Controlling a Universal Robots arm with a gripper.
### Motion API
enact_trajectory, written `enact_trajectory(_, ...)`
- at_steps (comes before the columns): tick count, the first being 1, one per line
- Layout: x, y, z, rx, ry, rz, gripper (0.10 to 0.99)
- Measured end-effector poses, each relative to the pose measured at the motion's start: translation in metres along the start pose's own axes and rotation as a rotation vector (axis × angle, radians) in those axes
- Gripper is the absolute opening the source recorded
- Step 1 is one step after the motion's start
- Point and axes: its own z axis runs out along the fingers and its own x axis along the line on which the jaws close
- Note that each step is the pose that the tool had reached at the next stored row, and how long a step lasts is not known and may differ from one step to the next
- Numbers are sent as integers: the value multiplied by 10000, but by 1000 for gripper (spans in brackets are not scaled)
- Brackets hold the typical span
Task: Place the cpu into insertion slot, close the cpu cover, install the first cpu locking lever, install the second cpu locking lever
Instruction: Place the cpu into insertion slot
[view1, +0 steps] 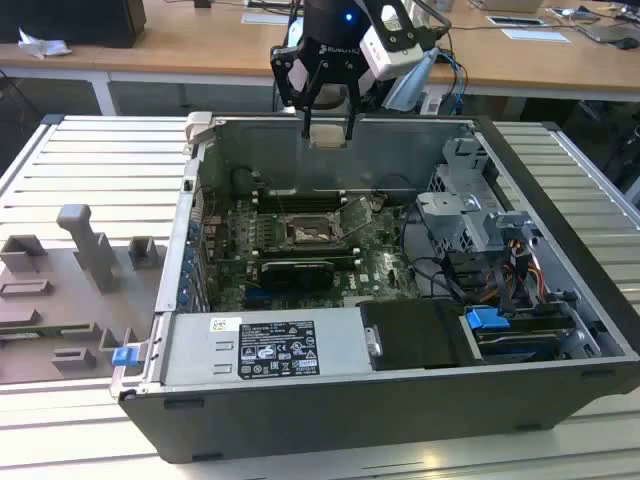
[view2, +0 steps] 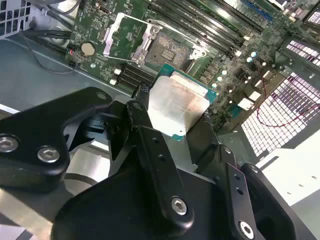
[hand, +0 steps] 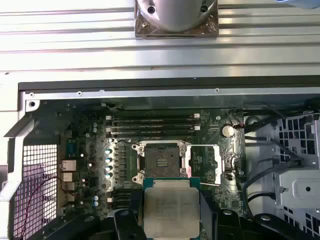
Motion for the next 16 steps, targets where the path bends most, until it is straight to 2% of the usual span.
enact_trajectory(16,12,0,1,-18,-82,914,545)
